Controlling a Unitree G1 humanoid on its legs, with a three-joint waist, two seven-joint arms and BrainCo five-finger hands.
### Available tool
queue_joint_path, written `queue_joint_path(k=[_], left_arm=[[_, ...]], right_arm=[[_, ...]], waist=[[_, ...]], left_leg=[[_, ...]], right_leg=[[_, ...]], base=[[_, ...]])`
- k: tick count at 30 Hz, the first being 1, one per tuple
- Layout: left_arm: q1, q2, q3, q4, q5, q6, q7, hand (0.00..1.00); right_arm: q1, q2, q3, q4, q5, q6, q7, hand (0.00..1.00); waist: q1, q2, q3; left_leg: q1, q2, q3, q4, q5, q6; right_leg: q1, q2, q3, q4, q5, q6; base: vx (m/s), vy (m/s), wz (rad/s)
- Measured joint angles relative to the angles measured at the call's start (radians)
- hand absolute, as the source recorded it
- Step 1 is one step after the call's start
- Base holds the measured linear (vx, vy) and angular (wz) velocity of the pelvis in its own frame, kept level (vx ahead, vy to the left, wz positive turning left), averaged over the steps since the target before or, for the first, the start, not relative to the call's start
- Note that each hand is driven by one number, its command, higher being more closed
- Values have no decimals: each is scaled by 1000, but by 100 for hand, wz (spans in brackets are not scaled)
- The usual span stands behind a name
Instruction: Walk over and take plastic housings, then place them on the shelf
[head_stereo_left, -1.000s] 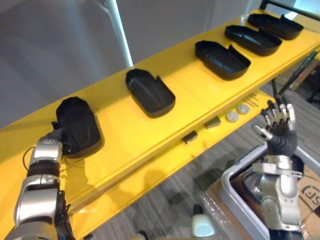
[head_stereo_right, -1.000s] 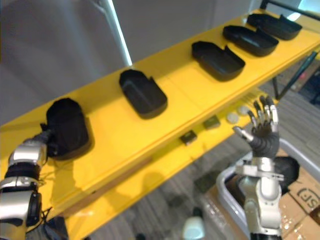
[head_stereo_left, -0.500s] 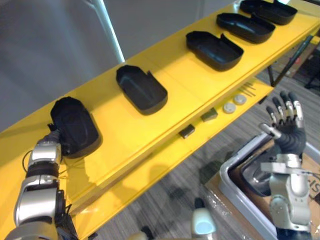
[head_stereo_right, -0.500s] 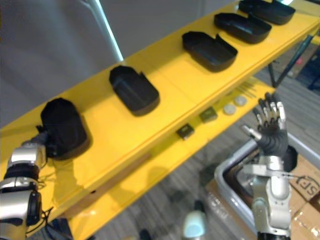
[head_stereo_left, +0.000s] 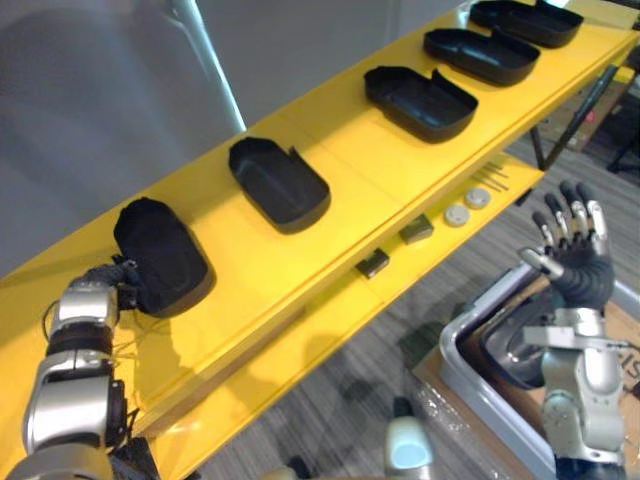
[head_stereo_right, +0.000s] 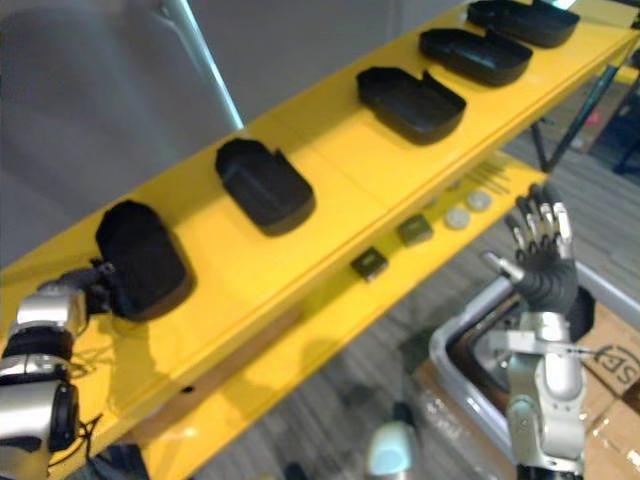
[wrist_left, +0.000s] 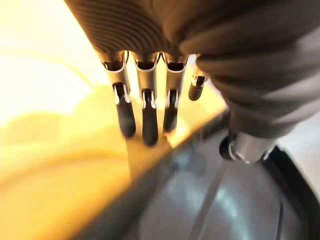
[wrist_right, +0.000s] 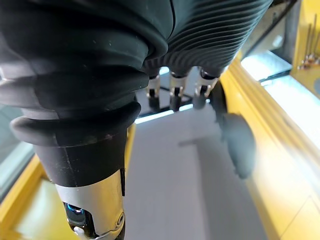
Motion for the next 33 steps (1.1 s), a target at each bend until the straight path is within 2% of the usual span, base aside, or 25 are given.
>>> queue_joint_path(k=[2,3,4,6,7,9,10,13,15,16,18,20,21,22,23,26,28,30,33], left_arm=[[0,18,4,0,20,-6,67,0],[0,18,25,0,21,-32,118,0],[0,18,40,0,21,-45,140,0],[0,27,82,-5,21,-102,234,0],[0,36,82,-9,20,-117,259,0],[0,80,114,-36,17,-198,359,0],[0,91,123,-48,14,-218,385,0],[40,116,171,-151,-1,-362,511,0],[167,115,275,-371,-42,-518,565,0],[203,112,299,-428,-54,-553,570,0],[309,40,371,-666,-151,-670,551,0],[471,-133,406,-950,-230,-789,474,0],[494,-160,406,-986,-234,-802,464,0],[638,-318,401,-1157,-234,-874,403,0],[712,-399,392,-1223,-233,-906,373,0],[828,-510,389,-1292,-225,-964,335,0],[887,-551,385,-1338,-225,-988,325,0],[939,-592,372,-1382,-227,-1017,290,0],[988,-653,324,-1426,-229,-1025,244,0]], right_arm=[[5,-2,1,0,6,-3,10,0],[13,-9,3,1,9,-6,13,0],[16,-12,5,2,9,-7,14,0],[32,-21,25,10,10,-24,20,0],[35,-21,29,12,10,-28,24,0],[46,-21,40,18,9,-56,36,0],[47,-21,41,22,9,-64,36,0],[49,-21,41,51,9,-99,37,0],[49,-16,38,54,9,-138,36,0],[49,-12,36,54,9,-144,33,0],[49,27,9,53,10,-172,9,0],[47,83,-10,35,21,-180,-16,0],[46,91,-10,33,24,-181,-17,0],[38,141,-7,23,19,-179,-40,0],[38,163,-4,17,-7,-175,-57,0],[26,189,4,2,-69,-165,-95,0],[10,201,13,2,-113,-153,-120,0],[1,219,26,2,-160,-152,-147,0],[3,239,32,2,-178,-147,-187,0]], waist=[[3,7,-5],[6,14,-10],[6,18,-12],[9,28,-23],[11,29,-24],[17,27,-25],[18,27,-27],[36,28,-60],[40,23,-77],[41,21,-84],[60,16,-92],[88,19,-110],[91,19,-114],[115,13,-127],[134,5,-132],[183,-12,-136],[207,-26,-137],[213,-42,-144],[225,-58,-143]], left_leg=[[-1,-2,-2,-2,1,1],[-1,-4,-4,-3,2,3],[-1,-5,-7,-3,2,3],[0,-4,-14,-5,2,3],[0,-5,-15,-5,2,3],[-1,-6,-15,-5,3,4],[-2,-6,-15,-5,3,4],[-3,-6,-13,-19,8,6],[-1,-8,-16,-34,14,8],[-1,-8,-19,-41,16,7],[16,-7,-35,-47,18,6],[33,-5,-58,-54,18,6],[33,-5,-60,-54,18,6],[32,-5,-91,-54,18,6],[31,-4,-108,-53,20,5],[28,-2,-149,-51,22,5],[25,-2,-172,-50,22,4],[-8,-4,-205,-36,22,3],[-22,-5,-223,-33,24,1]], right_leg=[[2,-3,-3,-4,1,1],[6,-6,-6,-7,2,3],[8,-8,-9,-9,2,4],[17,-10,-14,-16,3,5],[17,-10,-14,-16,3,5],[17,-9,-15,-17,4,6],[17,-9,-15,-19,4,6],[18,-10,-15,-37,13,9],[20,-10,-19,-46,17,10],[20,-10,-22,-49,17,11],[52,-10,-45,-63,17,11],[96,-13,-74,-90,17,11],[101,-13,-77,-93,17,11],[129,-14,-112,-112,19,13],[145,-14,-130,-123,19,12],[188,-14,-177,-152,26,10],[211,-15,-203,-170,29,10],[216,-17,-235,-186,36,9],[222,-18,-258,-194,42,8]], base=[[2,5,3],[4,7,7],[3,5,11],[-1,1,8],[0,0,0],[0,0,0],[0,0,0],[0,0,0],[37,12,3],[52,7,15],[49,6,21],[35,9,26],[43,-3,45],[32,-13,48],[6,-23,50],[-12,-31,39],[-21,-23,43],[-17,-23,40],[11,-6,21]])
